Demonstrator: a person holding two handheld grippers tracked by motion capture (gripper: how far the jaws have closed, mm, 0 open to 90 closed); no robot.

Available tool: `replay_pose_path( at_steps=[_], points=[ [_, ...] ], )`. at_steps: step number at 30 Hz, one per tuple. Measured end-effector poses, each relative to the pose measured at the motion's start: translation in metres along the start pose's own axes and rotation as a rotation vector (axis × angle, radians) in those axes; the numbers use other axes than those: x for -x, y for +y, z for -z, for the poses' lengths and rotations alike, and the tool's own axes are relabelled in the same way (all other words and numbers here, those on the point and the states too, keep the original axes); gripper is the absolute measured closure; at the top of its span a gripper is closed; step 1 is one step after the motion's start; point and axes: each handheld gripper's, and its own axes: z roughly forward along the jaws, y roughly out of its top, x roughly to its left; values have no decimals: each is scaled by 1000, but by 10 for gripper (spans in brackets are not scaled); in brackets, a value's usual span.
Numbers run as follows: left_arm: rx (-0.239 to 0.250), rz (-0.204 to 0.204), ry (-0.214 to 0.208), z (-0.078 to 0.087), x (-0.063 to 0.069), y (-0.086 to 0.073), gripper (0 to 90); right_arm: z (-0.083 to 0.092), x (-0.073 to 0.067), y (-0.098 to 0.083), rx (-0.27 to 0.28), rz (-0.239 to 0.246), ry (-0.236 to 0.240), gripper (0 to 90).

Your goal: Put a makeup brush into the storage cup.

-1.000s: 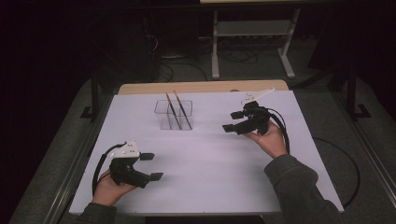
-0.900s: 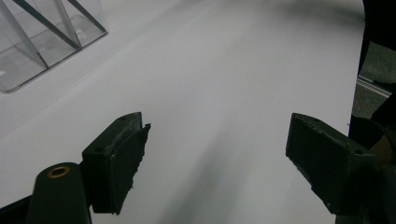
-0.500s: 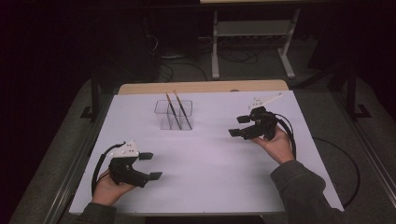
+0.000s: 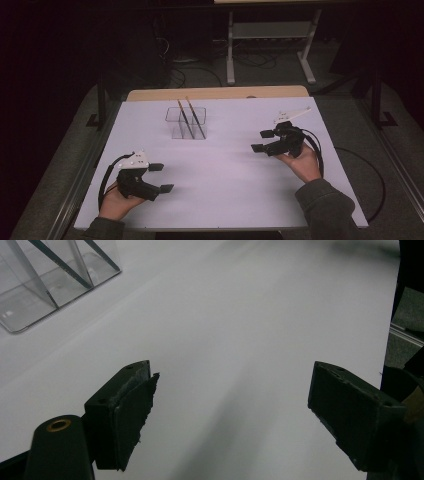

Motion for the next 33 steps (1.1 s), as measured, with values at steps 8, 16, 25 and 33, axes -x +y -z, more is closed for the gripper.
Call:
replay_pose_path(
  at_steps=[8, 16, 25, 33],
  points=[
    [8, 6, 6, -2, 0, -1, 176, 9, -1, -9, 15, -6, -12, 263],
    [4, 6, 17, -1, -2, -3, 175, 15, -4, -19, 17, -15, -20, 248],
    [14, 24, 24, -1, -1, -4, 174, 20, -7, -28, 23, -22, -23, 248],
    [15, 27, 34, 1, -3, -5, 174, 25, -8, -35, 28, -25, -27, 247]
  ],
)
